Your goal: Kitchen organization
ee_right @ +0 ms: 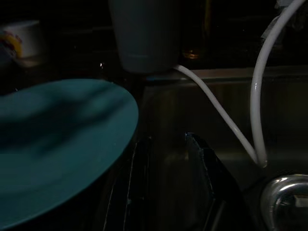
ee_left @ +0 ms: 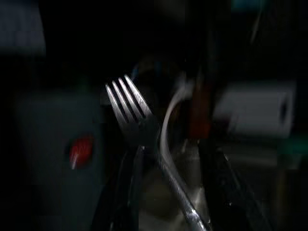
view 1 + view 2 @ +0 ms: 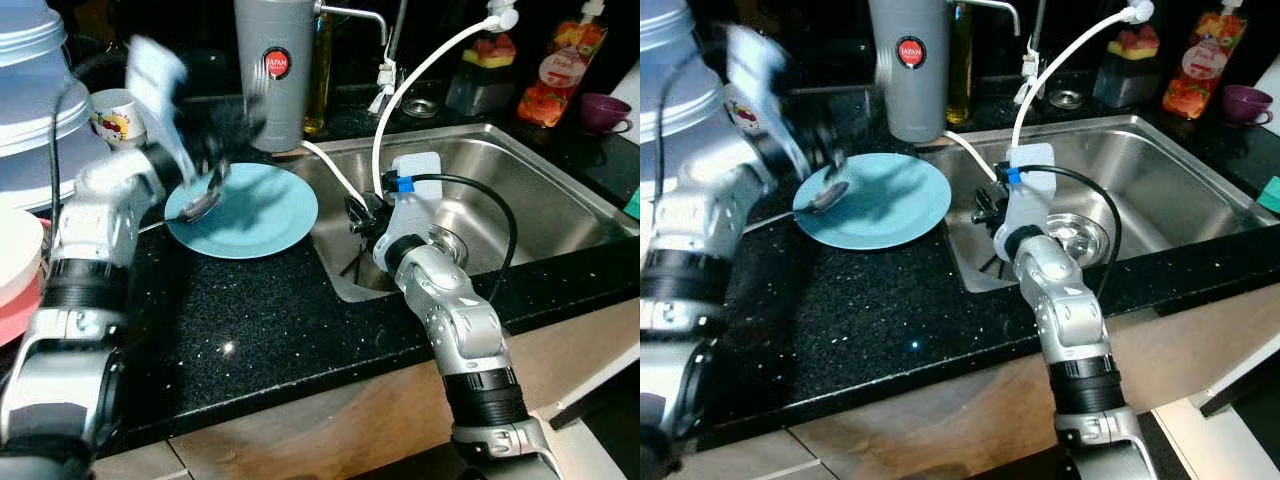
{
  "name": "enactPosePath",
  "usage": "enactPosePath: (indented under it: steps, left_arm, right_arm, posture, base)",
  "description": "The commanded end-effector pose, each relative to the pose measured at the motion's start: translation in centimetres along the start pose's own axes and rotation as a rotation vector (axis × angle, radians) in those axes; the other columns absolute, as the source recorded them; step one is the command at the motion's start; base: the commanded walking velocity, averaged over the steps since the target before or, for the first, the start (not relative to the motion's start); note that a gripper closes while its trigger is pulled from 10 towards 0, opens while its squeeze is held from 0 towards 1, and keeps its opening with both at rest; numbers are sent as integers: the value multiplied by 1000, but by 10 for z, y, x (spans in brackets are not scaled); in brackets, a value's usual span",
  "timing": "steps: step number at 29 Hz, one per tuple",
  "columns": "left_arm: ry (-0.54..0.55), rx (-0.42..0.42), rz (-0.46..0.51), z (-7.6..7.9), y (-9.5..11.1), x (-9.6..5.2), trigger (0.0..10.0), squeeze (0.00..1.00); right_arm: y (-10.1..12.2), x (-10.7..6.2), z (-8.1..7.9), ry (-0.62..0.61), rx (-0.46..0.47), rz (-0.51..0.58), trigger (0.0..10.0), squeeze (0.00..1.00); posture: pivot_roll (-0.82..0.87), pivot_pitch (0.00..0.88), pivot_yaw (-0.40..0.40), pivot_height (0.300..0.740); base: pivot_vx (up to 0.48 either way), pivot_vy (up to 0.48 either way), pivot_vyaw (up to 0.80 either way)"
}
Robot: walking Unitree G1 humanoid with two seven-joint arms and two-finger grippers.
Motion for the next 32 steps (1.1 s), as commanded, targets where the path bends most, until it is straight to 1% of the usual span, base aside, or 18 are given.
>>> enactPosePath:
  steps: [1, 2, 5, 7, 8, 10, 12, 13, 14, 15, 16, 17, 20, 23, 25, 27, 28, 32]
  left_arm:
    - [-12, -99, 46, 7, 4, 1, 0, 0]
    - [-12, -99, 46, 7, 4, 1, 0, 0]
    - [-13, -185, 100, 14, 7, 1, 0, 0]
    - [-12, -265, 143, 18, 9, 0, 0, 0]
    - [-12, -265, 143, 18, 9, 0, 0, 0]
    - [-22, -332, 161, 25, 9, -2, 0, 0]
    - [-27, -381, 161, 31, 7, -4, 0, 0]
    - [-31, -397, 149, 34, 5, -5, 0, 0]
    - [-42, -400, 119, 38, 1, -6, 0, 0]
    - [-42, -400, 119, 38, 1, -6, 0, 0]
    - [-64, -375, 59, 46, -6, -9, 0, 0]
    - [-64, -375, 59, 46, -6, -9, 0, 0]
    - [-117, -262, -108, 64, -27, -19, 0, 0]
    - [-120, -244, -135, 66, -31, -22, 0, 0]
    - [-118, -219, -181, 70, -37, -28, 0, 0]
    - [-118, -219, -181, 70, -37, -28, 0, 0]
    - [-118, -202, -216, 73, -41, -34, 0, 0]
    - [-130, -190, -232, 77, -42, -38, 0, 0]
  right_arm:
    - [11, 0, -3, 6, 50, 45, 10000, 0]
    - [11, 0, -3, 6, 50, 45, 10000, 0]
    - [16, 1, -8, 19, 92, 68, 10000, 0]
    - [20, 1, -13, 33, 130, 87, 10000, 0]
    - [20, 1, -13, 33, 130, 87, 10000, 0]
    - [27, 1, -18, 53, 184, 113, 10000, 0]
    - [33, 1, -23, 76, 241, 137, 10000, 0]
    - [37, 0, -26, 90, 269, 151, 10000, 647]
    - [41, 0, -28, 101, 288, 162, 10000, 647]
    - [41, 0, -28, 101, 288, 162, 10000, 647]
    - [45, -1, -31, 119, 310, 176, 10000, 1000]
    - [45, -1, -31, 119, 310, 176, 10000, 1000]
    - [55, -2, -34, 143, 343, 208, 10000, 1000]
    - [57, -2, -34, 143, 346, 214, 10000, 1000]
    - [60, -1, -30, 129, 341, 223, 10000, 1000]
    - [60, -1, -30, 129, 341, 223, 10000, 1000]
    - [64, 0, -26, 114, 342, 233, 10000, 0]
    - [67, 2, -22, 102, 355, 244, 10000, 0]
  posture:
    - [-3, 105, 13, 740]
    - [-3, 105, 13, 740]
    - [-2, 107, 13, 740]
    - [-2, 109, 13, 740]
    - [-2, 109, 13, 740]
    - [-3, 111, 15, 740]
    - [-3, 113, 17, 740]
    - [-3, 113, 17, 740]
    - [-3, 113, 17, 740]
    - [-3, 113, 17, 740]
    - [-5, 114, 21, 740]
    - [-5, 114, 21, 740]
    - [-6, 112, 25, 740]
    - [-6, 112, 25, 740]
    - [-3, 109, 25, 740]
    - [-3, 109, 25, 740]
    - [-1, 105, 24, 740]
    - [1, 96, 27, 740]
  base:
    - [0, 0, 0]
    - [0, 0, 0]
    - [0, 0, 0]
    - [0, 0, 0]
    - [0, 0, 0]
    - [0, 0, 0]
    - [0, 0, 0]
    - [0, 0, 0]
    - [0, 0, 0]
    - [0, 0, 0]
    - [0, 0, 0]
    - [0, 0, 0]
    - [0, 0, 0]
    - [0, 0, 0]
    - [0, 0, 0]
    - [0, 0, 0]
    - [0, 0, 0]
    - [0, 0, 0]
Point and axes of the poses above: a point about 5 cm out from each wrist's last joint towards the gripper, its own x axis pointing out of the wrist towards the gripper, its own y axis along the axis of the wrist's last joint, z = x × y, the point moved 5 cm from there along x, pointing out of the wrist towards the gripper, and after that the axes turned 6 degrees about x, right-handed, at the moved point
